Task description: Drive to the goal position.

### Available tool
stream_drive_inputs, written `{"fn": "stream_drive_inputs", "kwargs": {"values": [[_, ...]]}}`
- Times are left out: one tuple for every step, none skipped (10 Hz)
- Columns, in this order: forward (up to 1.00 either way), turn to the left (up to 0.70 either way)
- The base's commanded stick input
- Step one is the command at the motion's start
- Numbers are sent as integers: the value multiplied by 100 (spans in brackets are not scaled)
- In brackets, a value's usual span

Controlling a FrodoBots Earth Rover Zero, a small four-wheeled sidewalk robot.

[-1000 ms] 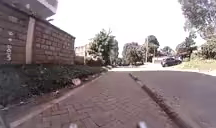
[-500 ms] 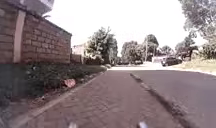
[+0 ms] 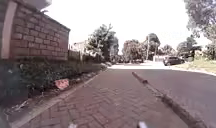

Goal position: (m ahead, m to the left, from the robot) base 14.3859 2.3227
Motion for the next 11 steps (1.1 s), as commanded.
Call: {"fn": "stream_drive_inputs", "kwargs": {"values": [[100, 0], [100, 0], [100, 0], [100, 0], [100, 0], [100, 0], [100, 0], [100, 0], [100, 0], [100, 0], [100, -11]]}}
